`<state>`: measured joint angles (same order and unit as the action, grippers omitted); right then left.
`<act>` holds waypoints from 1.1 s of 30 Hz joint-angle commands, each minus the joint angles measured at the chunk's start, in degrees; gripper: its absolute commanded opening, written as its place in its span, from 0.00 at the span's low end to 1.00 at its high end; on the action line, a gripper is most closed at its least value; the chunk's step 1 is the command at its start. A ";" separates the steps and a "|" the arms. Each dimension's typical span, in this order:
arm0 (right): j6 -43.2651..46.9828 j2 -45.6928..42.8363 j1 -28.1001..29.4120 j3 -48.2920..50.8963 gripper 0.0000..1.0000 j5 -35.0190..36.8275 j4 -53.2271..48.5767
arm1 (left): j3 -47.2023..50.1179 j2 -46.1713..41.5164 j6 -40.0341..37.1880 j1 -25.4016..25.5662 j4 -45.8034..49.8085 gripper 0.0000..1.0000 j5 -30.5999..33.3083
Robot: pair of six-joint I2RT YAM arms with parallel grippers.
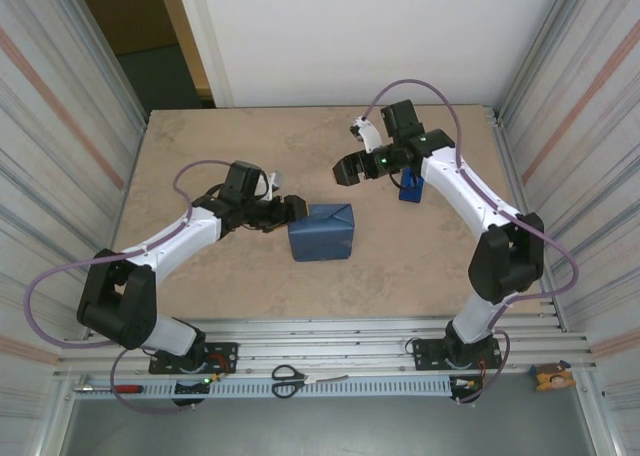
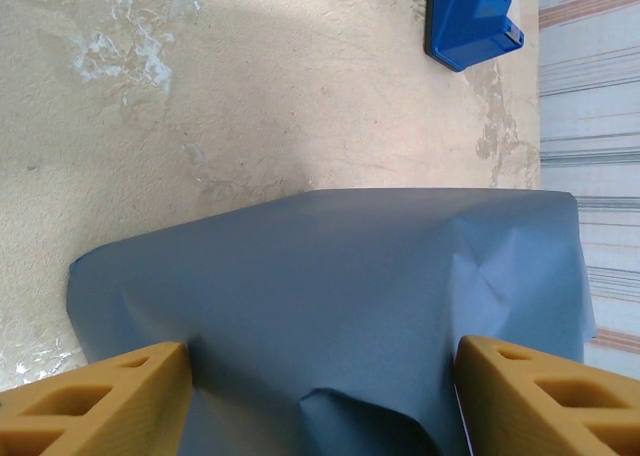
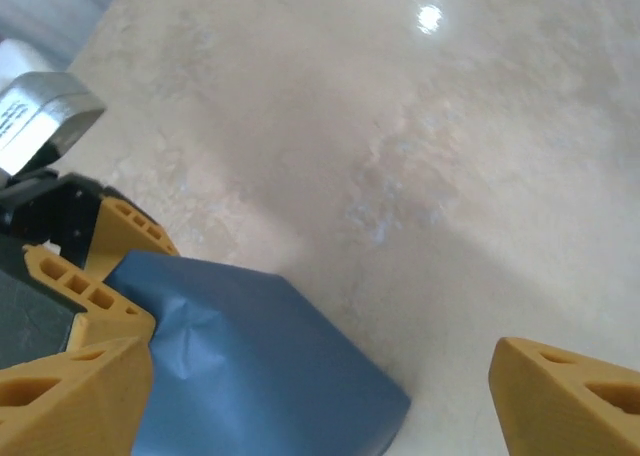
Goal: Wrap the gift box in paper
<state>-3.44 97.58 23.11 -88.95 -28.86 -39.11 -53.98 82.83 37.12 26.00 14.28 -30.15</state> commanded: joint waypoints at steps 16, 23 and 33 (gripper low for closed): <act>-12.05 3.71 6.99 3.02 0.96 1.76 -13.10 | 0.98 0.41 -0.37 0.72 0.59 0.71 0.17; -11.32 2.98 5.75 6.96 0.80 1.74 -12.37 | -0.02 -1.80 0.40 0.55 -0.52 0.77 -0.78; -10.88 2.52 4.99 7.90 0.70 -0.02 -11.33 | -1.22 -3.80 2.60 -3.93 -1.54 0.91 -1.17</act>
<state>-15.86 100.47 28.47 -82.70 -29.93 -48.36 -53.89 80.38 38.85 23.55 13.23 -30.61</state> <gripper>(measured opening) 0.705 0.916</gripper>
